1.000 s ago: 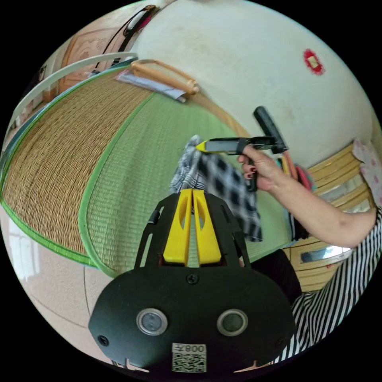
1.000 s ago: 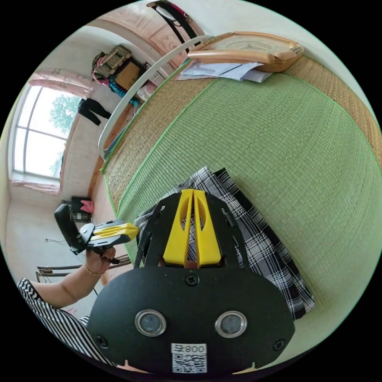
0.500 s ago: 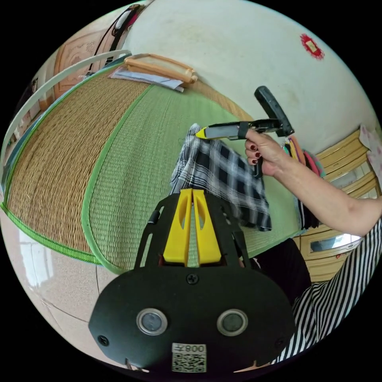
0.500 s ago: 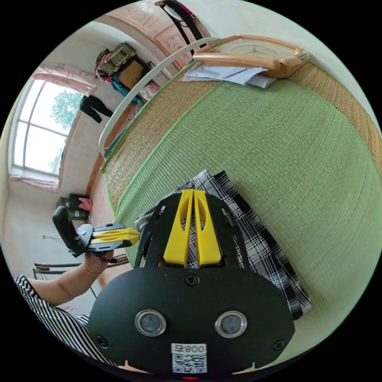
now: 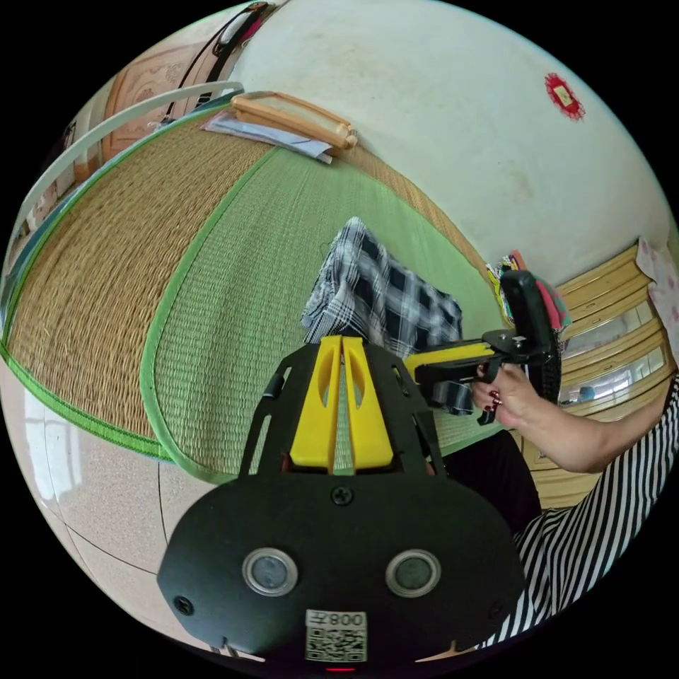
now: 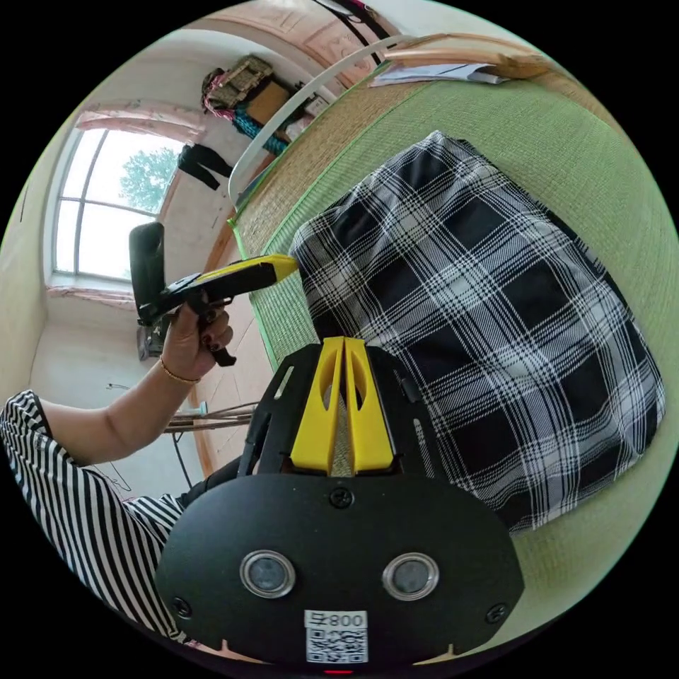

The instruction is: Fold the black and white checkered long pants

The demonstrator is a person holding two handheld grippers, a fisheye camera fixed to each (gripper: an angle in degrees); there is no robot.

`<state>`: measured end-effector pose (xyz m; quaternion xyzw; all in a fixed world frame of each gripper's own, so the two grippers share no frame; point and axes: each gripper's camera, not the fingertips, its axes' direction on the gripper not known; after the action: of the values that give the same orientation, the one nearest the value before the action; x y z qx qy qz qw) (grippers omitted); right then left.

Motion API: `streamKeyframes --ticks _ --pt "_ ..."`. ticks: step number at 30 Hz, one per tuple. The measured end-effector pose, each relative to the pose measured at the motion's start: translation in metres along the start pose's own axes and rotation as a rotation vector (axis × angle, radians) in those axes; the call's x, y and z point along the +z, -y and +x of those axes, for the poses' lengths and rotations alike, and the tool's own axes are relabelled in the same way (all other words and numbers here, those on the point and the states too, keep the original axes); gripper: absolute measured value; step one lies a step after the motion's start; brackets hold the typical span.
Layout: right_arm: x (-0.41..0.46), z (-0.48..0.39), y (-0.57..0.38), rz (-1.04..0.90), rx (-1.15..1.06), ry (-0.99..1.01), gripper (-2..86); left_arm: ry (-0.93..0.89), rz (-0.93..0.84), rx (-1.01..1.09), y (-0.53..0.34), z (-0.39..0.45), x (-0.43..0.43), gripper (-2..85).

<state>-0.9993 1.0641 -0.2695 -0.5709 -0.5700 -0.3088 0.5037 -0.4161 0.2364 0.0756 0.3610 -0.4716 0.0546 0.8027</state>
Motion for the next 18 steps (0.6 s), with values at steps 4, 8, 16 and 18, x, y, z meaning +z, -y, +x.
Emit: streamKeyframes --ticks 4,8,16,18 --pt "-0.010 -0.016 -0.023 0.057 -0.015 -0.057 0.1 -0.007 0.085 0.058 0.005 0.025 -0.028 0.1" --pt "-0.011 -0.017 -0.055 0.100 0.034 -0.096 0.1 0.069 0.056 0.047 0.019 0.035 -0.032 0.1" --pt "0.012 0.000 -0.116 0.050 0.133 -0.177 0.1 0.070 -0.078 -0.019 0.029 0.046 -0.033 0.0" --pt "0.018 0.006 -0.128 0.048 0.135 -0.158 0.1 0.093 -0.095 -0.004 0.029 0.058 -0.038 0.0"
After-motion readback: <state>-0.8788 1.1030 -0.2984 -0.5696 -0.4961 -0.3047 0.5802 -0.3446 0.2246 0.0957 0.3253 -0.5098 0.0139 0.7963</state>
